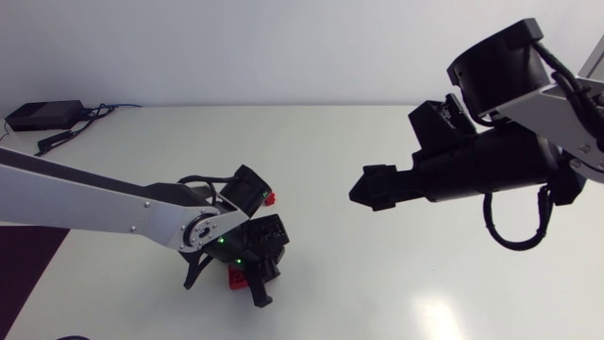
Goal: Sort duplo bricks by size, large to the right and small to the left
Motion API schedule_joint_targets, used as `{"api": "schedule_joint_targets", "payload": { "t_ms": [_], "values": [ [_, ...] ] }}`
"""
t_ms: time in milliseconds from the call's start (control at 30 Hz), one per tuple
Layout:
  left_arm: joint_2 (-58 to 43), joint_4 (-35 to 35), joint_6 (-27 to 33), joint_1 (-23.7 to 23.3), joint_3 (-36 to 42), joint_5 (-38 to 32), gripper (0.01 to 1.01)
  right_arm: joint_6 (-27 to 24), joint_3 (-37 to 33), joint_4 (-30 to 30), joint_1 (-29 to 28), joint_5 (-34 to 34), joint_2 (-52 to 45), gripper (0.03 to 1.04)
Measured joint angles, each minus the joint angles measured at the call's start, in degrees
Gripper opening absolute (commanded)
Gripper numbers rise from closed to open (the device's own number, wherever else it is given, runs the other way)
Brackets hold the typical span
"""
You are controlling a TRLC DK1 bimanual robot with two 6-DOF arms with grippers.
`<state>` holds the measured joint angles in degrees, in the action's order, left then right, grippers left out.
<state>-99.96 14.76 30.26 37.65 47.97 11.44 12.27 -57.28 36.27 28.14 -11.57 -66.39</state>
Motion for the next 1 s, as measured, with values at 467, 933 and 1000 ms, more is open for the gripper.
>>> {"api": "schedule_joint_targets", "payload": {
  "t_ms": [467,933,1000],
  "values": [
    [-4.24,-1.68,-1.42,-9.90,7.52,-2.73,0.289,0.00,0.17,0.02,0.00,0.00,0.11,1.00],
    [15.61,7.34,-5.55,1.53,0.39,-2.67,0.287,0.22,1.01,0.66,0.00,-0.02,2.73,1.00],
    [15.58,7.56,-5.97,1.42,-1.77,-2.71,0.287,0.28,1.29,0.76,0.00,-0.02,3.32,1.00]
  ]
}}
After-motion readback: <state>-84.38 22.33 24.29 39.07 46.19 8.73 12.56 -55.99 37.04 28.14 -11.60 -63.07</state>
